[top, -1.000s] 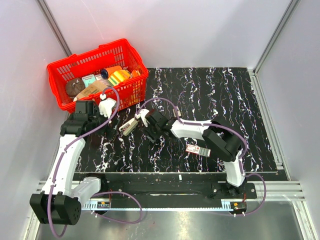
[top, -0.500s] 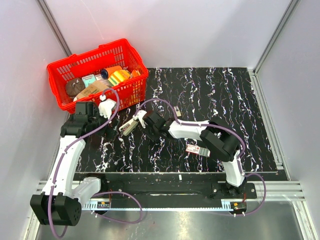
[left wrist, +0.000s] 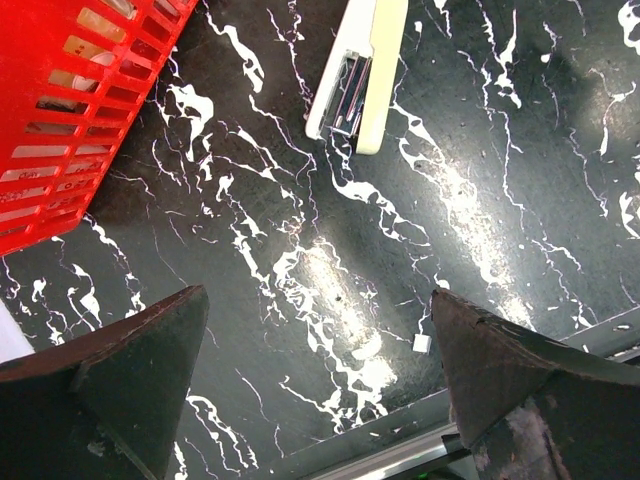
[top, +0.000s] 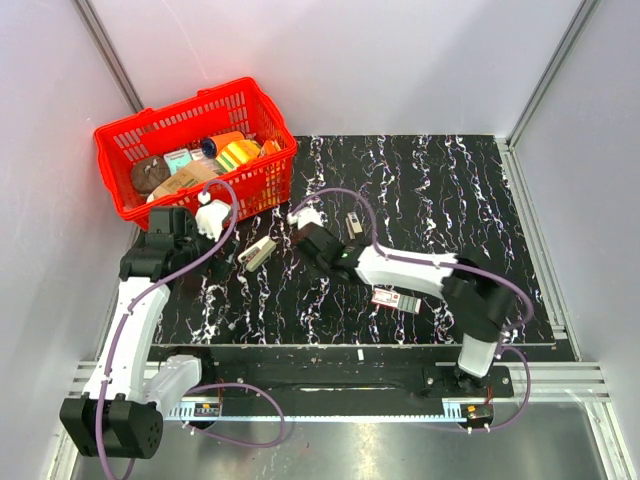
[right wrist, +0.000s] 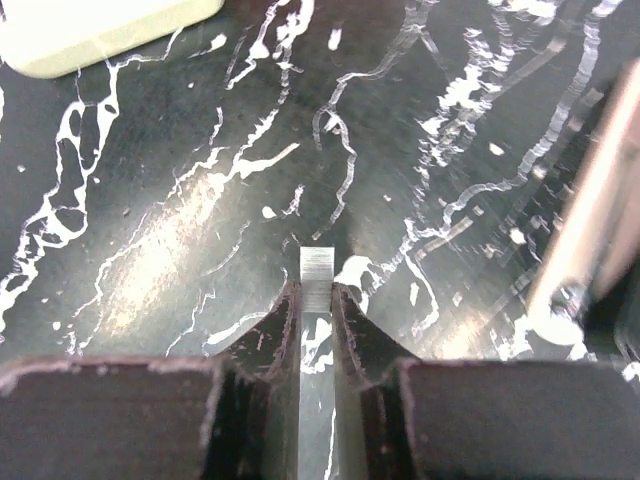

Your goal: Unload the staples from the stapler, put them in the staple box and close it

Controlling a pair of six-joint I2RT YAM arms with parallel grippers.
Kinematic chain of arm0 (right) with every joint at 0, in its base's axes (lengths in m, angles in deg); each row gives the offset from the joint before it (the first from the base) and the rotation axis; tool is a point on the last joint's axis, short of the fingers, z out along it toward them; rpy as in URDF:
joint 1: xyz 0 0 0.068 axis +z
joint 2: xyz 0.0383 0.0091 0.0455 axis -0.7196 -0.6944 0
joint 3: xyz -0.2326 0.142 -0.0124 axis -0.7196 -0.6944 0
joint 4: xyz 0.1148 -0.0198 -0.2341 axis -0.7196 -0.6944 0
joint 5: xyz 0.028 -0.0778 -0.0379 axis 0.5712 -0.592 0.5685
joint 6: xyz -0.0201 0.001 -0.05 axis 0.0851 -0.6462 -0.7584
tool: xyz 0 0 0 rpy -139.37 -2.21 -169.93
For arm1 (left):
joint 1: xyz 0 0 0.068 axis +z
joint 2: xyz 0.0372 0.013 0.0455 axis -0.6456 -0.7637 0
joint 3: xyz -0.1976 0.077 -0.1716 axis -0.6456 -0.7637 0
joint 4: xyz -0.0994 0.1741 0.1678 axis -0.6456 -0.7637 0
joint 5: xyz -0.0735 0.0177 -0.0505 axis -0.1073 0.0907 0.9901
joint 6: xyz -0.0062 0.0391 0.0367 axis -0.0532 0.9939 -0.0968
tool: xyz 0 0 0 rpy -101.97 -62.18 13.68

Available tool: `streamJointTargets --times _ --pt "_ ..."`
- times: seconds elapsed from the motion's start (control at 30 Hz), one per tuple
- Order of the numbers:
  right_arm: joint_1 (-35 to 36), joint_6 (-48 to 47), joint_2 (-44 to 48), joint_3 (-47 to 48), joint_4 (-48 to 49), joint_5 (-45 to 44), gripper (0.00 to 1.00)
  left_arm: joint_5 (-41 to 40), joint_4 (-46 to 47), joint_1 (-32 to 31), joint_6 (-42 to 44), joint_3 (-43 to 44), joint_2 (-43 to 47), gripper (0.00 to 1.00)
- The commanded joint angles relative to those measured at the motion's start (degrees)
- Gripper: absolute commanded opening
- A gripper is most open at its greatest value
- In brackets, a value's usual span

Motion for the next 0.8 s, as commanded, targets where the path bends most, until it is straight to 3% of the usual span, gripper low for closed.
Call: streamJointTargets --times 0.0,0.33,0.53,0.77 --pt "0.53 16.29 11.12 -4.36 -7.76 -10.38 0.13 -1.47 1.04 0.4 1.49 -1.7 1.85 0.99" --pt "0.62 41.52 29.31 -22.9 -19.02 -14.16 0.13 -1.92 1.04 0.48 2.9 -3.73 3.26 0.99" --pt "0.53 47.33 35.04 -28.89 -21.04 -17.76 0.13 -1.83 1.13 0.48 2.73 -3.73 2.56 0.99" --pt "0.53 51.38 34.08 -29.52 -24.9 -21.8 0.12 -1.57 1.04 0.48 2.72 -3.9 2.56 0.99"
